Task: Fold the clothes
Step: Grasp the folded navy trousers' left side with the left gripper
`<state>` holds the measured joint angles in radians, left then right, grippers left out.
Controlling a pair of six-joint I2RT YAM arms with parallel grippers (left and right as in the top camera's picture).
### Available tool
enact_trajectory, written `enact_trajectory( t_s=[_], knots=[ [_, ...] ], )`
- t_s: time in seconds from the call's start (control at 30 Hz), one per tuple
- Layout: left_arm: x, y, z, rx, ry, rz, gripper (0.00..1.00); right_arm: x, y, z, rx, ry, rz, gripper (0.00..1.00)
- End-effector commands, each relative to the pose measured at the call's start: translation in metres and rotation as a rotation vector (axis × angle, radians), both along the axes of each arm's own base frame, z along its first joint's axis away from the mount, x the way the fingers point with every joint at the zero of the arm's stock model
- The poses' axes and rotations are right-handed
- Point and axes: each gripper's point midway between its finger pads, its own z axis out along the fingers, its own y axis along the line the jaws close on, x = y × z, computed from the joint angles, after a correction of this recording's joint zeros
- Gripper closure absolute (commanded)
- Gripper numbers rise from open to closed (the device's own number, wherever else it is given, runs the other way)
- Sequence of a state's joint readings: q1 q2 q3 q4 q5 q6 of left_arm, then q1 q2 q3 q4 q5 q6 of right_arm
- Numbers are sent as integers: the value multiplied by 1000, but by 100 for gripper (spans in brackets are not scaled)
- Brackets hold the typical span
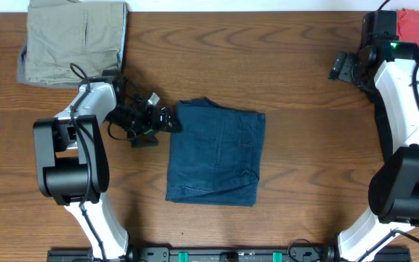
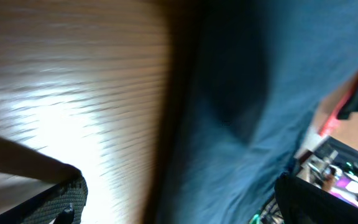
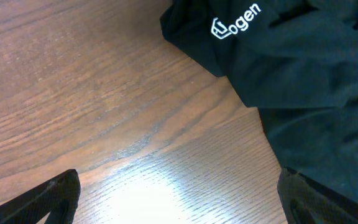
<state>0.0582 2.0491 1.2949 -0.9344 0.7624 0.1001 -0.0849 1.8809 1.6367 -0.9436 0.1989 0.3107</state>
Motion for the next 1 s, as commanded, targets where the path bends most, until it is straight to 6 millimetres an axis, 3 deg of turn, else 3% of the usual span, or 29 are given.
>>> enact_trajectory(
  t_s=[0.0, 0.27, 0.47, 0.8, 0.97],
  knots=[
    [-22, -12, -28, -20, 60, -68, 2, 1, -2, -1, -5, -2, -17, 1],
    [-36, -40, -30, -21, 69, -158, 2, 1, -1, -1, -4, -2, -15, 1],
    [-34, -55, -32, -12, 48, -179, 2, 1, -1, -1, -5, -2, -16, 1],
    [-32, -55, -32, 17, 98, -117, 53, 1, -2, -1, -4, -2, -17, 1],
    [-27, -34, -31, 180, 137, -108, 78, 1, -2, -1, -5, -2, -16, 1]
  ],
)
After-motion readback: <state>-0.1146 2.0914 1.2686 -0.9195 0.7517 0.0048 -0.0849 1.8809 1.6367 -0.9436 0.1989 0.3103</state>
